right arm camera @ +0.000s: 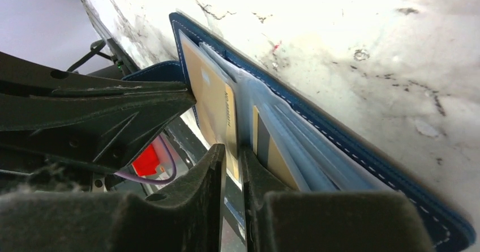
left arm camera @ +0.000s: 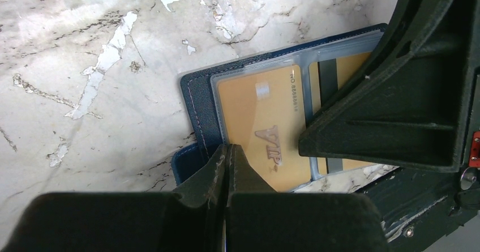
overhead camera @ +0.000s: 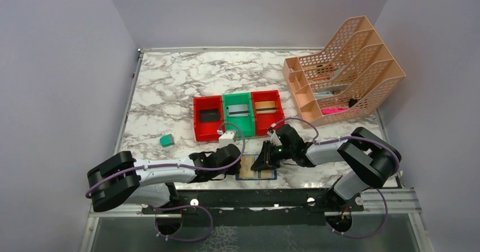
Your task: Take the credit cards out of the card holder
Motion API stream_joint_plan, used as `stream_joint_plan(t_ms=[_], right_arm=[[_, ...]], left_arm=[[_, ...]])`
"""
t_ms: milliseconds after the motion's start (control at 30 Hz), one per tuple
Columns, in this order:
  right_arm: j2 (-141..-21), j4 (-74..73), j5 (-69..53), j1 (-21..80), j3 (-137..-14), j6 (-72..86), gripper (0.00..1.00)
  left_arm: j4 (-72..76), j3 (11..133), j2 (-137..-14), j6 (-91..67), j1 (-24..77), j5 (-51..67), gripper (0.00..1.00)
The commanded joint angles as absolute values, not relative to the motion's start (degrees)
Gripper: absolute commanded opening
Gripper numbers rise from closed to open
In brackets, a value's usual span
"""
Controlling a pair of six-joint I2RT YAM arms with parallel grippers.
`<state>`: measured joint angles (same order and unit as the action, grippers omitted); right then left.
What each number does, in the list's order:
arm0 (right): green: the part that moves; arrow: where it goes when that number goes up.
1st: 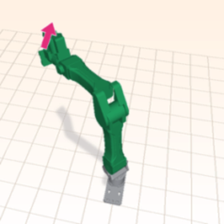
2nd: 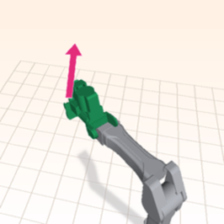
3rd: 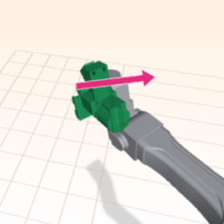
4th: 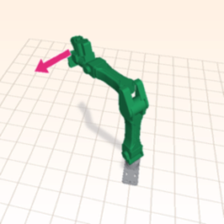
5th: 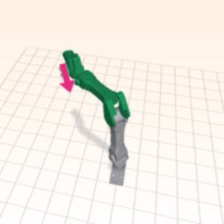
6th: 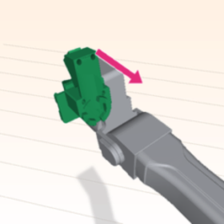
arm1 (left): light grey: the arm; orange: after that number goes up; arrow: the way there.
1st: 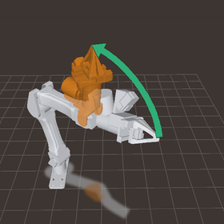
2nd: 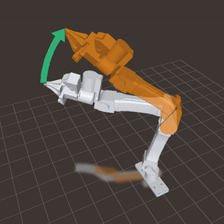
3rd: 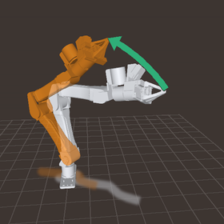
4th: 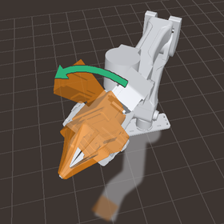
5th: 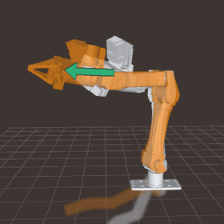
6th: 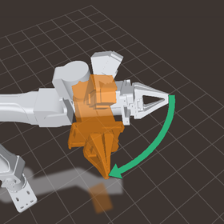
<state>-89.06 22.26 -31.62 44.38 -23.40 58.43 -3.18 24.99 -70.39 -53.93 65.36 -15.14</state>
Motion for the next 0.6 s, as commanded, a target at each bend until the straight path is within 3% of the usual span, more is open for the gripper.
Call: stream_joint_plan(t_ms=[0,200,567], right_arm=[[-90.96,24.39,-32.13,44.2,-24.46,58.12,0.16],[-87.18,18.61,-28.85,44.13,-24.67,56.84,0.01],[-83.98,16.04,-33.5,40.82,-21.26,54.76,0.01]], left_arm=[[-4.53,23.72,-70.44,-53.7,65.76,-12.44,0.0],[-6.0,23.71,-69.97,-54.16,65.79,-13.48,0.0],[-6.66,23.71,-70.4,-54.32,65.77,-14.15,0.0]])
